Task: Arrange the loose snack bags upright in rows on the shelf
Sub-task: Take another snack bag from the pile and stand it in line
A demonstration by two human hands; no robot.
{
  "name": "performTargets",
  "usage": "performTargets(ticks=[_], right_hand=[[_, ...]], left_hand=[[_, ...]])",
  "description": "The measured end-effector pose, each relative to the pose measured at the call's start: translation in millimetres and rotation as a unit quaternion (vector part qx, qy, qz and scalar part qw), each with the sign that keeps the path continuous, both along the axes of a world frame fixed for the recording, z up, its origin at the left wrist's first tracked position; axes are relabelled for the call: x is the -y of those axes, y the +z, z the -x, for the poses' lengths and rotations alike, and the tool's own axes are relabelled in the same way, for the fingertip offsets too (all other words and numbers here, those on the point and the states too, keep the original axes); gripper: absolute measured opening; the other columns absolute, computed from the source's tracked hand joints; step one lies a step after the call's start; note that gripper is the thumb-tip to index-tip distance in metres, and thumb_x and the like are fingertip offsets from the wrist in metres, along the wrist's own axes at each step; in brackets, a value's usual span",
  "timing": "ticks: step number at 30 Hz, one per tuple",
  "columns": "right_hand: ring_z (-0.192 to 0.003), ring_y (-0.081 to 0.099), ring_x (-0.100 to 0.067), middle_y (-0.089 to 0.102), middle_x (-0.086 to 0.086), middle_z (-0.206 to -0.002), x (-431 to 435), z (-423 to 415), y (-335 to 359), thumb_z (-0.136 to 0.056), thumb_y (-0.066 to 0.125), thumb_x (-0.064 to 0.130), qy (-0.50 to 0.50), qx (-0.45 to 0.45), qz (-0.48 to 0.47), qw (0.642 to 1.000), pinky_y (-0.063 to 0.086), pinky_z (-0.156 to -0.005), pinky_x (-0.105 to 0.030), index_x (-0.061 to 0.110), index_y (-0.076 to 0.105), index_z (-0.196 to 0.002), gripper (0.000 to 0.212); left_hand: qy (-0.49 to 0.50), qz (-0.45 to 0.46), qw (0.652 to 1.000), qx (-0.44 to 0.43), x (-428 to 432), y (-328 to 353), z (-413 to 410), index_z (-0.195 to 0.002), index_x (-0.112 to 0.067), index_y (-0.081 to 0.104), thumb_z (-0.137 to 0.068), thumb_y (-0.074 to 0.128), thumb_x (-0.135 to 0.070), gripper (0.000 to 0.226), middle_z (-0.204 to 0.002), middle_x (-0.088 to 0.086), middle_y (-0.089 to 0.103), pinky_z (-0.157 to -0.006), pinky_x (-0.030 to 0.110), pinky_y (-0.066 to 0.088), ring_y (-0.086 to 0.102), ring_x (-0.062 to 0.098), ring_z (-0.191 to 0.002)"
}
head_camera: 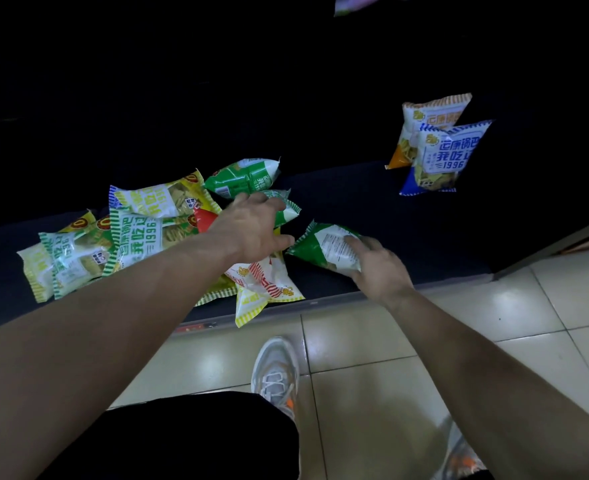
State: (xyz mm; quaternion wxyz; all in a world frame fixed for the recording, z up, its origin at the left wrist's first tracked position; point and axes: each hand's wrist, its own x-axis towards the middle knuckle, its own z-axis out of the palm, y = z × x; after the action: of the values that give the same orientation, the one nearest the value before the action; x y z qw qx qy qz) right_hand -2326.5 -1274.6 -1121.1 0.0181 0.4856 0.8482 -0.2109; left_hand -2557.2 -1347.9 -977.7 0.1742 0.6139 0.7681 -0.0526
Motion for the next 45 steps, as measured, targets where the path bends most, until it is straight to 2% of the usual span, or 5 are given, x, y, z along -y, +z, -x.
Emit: performTargets(ticks=[7,16,22,39,45], right_hand=[[-0.09,0.062,-0.025,0.061,-0.006,-0.111,-20,-10,46,-0.086,0.069,0.023,-0.02,-0.02,0.088,0.996,0.052,-0.075,-0.035,0.029,0.049,-0.129,0.048],[-0.11,0.057,-0.038,0.05,-0.014,-0.131,-17,-25,51,-0.093,0.052,0.02,-0.051,0.023,0.045,0.997,0.049,-0.088,-0.043,0.023,0.036,-0.147,0.056],[-0.103,0.057,-0.027,0.05,-0.002,-0.12,-20,-24,42,-0.069,0.07,0.068,0.0,0.077,-0.013,0.997,0.045,-0.07,-0.036,0.027,0.044,-0.132,0.079],[-0.077,0.067,-0.002,0.073,0.014,-0.084,-31,-72,205,-0.073,0.085,0.044,0.071,-0.036,0.105,0.991,0.057,-0.075,-0.035,0.031,0.072,-0.093,0.027],[-0.075,0.066,0.004,0.073,0.018,-0.085,13,-109,250,-0.066,0.09,0.04,0.084,-0.045,0.092,0.991,0.057,-0.075,-0.033,0.033,0.074,-0.099,0.038]], left_hand=[[-0.011,0.0,1.0,-0.012,-5,10,-16,-0.148,-0.027,0.032,-0.088,0.058,-0.055,0.072,-0.153,0.006,0.032,-0.108,0.047,0.031,0.025,0.03,-0.14],[-0.013,0.009,1.0,0.001,0,17,-29,-0.147,-0.027,0.034,-0.088,0.059,-0.054,0.069,-0.155,0.005,0.028,-0.112,0.047,0.029,0.022,0.029,-0.142],[-0.001,0.013,1.0,-0.002,-4,7,-22,-0.147,-0.029,0.034,-0.088,0.059,-0.055,0.069,-0.156,0.006,0.027,-0.111,0.046,0.029,0.022,0.03,-0.142],[-0.022,-0.166,0.969,0.181,-4,61,-53,-0.149,-0.029,0.028,-0.066,0.081,-0.056,0.103,-0.144,-0.002,0.046,-0.101,0.033,0.039,0.043,0.019,-0.13],[-0.149,-0.067,0.982,0.098,3,93,-108,-0.13,-0.046,0.048,-0.049,0.077,-0.074,0.09,-0.123,-0.01,0.059,-0.086,0.033,0.046,0.053,0.015,-0.113]])
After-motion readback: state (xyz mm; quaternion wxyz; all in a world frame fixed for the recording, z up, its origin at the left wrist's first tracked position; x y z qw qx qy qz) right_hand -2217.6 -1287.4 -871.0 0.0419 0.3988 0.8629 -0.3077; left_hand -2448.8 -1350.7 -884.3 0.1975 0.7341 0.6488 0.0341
